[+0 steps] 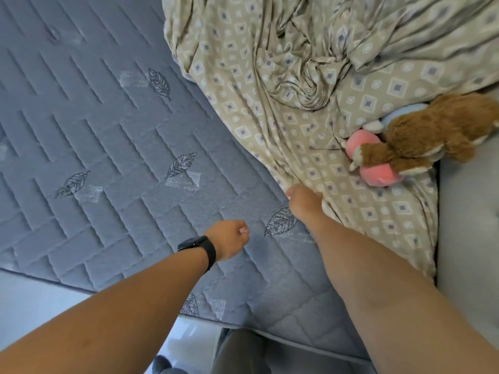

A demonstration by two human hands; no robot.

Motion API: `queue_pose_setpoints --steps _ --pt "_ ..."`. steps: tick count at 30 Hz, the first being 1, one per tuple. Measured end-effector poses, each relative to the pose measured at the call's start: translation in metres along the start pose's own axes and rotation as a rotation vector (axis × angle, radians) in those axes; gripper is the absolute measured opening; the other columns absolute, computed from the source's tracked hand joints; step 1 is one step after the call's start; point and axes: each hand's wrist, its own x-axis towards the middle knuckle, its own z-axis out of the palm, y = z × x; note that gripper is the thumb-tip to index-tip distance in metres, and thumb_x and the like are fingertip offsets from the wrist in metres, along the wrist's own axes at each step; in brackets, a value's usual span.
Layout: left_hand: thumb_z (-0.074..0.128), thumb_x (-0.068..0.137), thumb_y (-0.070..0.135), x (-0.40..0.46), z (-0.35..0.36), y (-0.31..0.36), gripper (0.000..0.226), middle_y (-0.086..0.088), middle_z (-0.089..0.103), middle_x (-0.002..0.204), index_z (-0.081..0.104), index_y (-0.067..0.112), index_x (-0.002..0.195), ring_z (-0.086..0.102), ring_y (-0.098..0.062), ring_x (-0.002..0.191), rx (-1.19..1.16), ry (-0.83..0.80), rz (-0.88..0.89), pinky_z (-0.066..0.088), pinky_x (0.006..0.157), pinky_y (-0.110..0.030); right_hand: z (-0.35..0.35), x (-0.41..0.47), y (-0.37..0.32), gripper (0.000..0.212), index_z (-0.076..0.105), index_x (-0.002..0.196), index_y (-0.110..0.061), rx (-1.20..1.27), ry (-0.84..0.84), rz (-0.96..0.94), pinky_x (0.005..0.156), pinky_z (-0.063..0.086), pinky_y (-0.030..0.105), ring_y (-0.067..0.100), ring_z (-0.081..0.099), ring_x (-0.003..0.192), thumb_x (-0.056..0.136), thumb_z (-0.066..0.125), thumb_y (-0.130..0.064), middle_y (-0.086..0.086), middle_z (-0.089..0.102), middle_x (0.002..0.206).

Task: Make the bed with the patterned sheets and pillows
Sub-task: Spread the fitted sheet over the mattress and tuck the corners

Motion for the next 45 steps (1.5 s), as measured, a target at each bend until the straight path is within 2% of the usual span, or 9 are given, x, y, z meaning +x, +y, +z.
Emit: queue_pose_setpoints --steps 9,15,19,22,27,32,35,38,45 --pt "0.062 0.089 0.025 -0.063 -0.005 0.038 0.061 -0.001 0.040 0.137 0.037 0.031 0.144 0.052 -0.028 0.119 0.247 0.156 0.124 0.048 0.079 -0.039 -0.004 -0.185 -0.051 0.035 0.059 0.133 -0.023 0.841 -0.175 -0.050 0.093 0.044 0.031 0.020 0.059 0.117 0.102 0.054 -0.041 0.000 0.064 0.122" --pt "0.067 0.084 0.022 -0.095 -0.002 0.038 0.063 -0.006 0.023 0.148 0.034 0.027 0.138 0.030 -0.034 0.134 0.671 0.319 0.214 0.045 0.093 -0.045 -0.020 -0.275 -0.038 0.032 0.068 0.123 -0.014 0.701 -0.130 -0.053 0.093 0.048 0.036 0.028 0.064 0.108 0.104 0.050 -0.033 0.009 0.070 0.117" --pt "0.047 0.095 0.009 -0.111 -0.002 0.043 0.028 -0.005 0.052 0.126 0.051 0.020 0.120 0.041 -0.030 0.128 0.724 0.340 0.341 0.036 0.105 -0.041 -0.035 -0.306 -0.012 0.037 0.064 0.128 -0.020 0.477 -0.043 -0.104 0.091 0.046 0.035 0.025 0.062 0.110 0.105 0.044 -0.042 0.003 0.068 0.122" --pt "0.044 0.093 0.001 -0.137 -0.002 0.044 0.019 -0.009 0.060 0.094 0.044 0.017 0.105 0.056 -0.033 0.095 0.633 0.206 0.350 0.045 0.085 -0.042 -0.046 -0.324 0.002 0.034 0.064 0.112 -0.024 0.312 0.106 -0.063 0.092 0.041 0.040 0.029 0.060 0.109 0.105 0.041 -0.048 0.003 0.068 0.115" --pt "0.043 0.104 0.019 -0.179 -0.022 0.029 0.020 -0.009 0.051 0.083 0.042 0.014 0.123 0.053 -0.031 0.076 0.512 0.197 0.333 0.044 0.065 -0.042 -0.058 -0.347 -0.008 0.024 0.061 0.111 -0.026 0.270 0.228 -0.023 0.096 0.033 0.044 0.029 0.060 0.110 0.106 0.041 -0.039 0.000 0.068 0.111" --pt "0.066 0.085 0.065 -0.214 -0.050 0.004 0.079 -0.005 0.057 0.124 0.029 0.025 0.142 0.058 -0.030 0.090 0.613 0.244 0.348 0.045 0.068 -0.037 -0.069 -0.360 -0.045 0.027 0.059 0.122 -0.021 0.373 0.263 -0.053 0.093 0.041 0.039 0.029 0.060 0.108 0.109 0.039 -0.032 0.005 0.067 0.116" --pt "0.079 0.072 0.055 -0.218 -0.052 -0.019 0.111 -0.006 0.038 0.133 0.008 0.032 0.154 0.061 -0.034 0.101 0.879 0.385 0.367 0.049 0.065 -0.038 -0.084 -0.368 -0.076 0.030 0.062 0.112 -0.013 0.555 0.257 -0.101 0.083 0.041 0.033 0.029 0.059 0.105 0.109 0.036 -0.025 0.009 0.064 0.112" --pt "0.067 0.087 0.031 -0.220 -0.056 -0.034 0.090 -0.011 0.034 0.134 0.006 0.033 0.153 0.059 -0.035 0.097 0.891 0.566 0.347 0.055 0.074 -0.043 -0.102 -0.373 -0.102 0.034 0.068 0.119 -0.009 0.660 0.222 -0.115 0.091 0.043 0.031 0.023 0.059 0.109 0.107 0.039 -0.022 0.005 0.065 0.115" --pt "0.046 0.096 0.015 -0.236 -0.061 -0.044 0.035 -0.009 0.044 0.124 0.042 0.021 0.131 0.049 -0.032 0.104 0.755 0.776 0.442 0.044 0.083 -0.042 -0.113 -0.387 -0.120 0.028 0.071 0.096 -0.013 0.732 0.167 -0.076 0.060 0.043 0.028 0.017 0.060 0.079 0.098 0.061 -0.039 0.003 0.068 0.091"
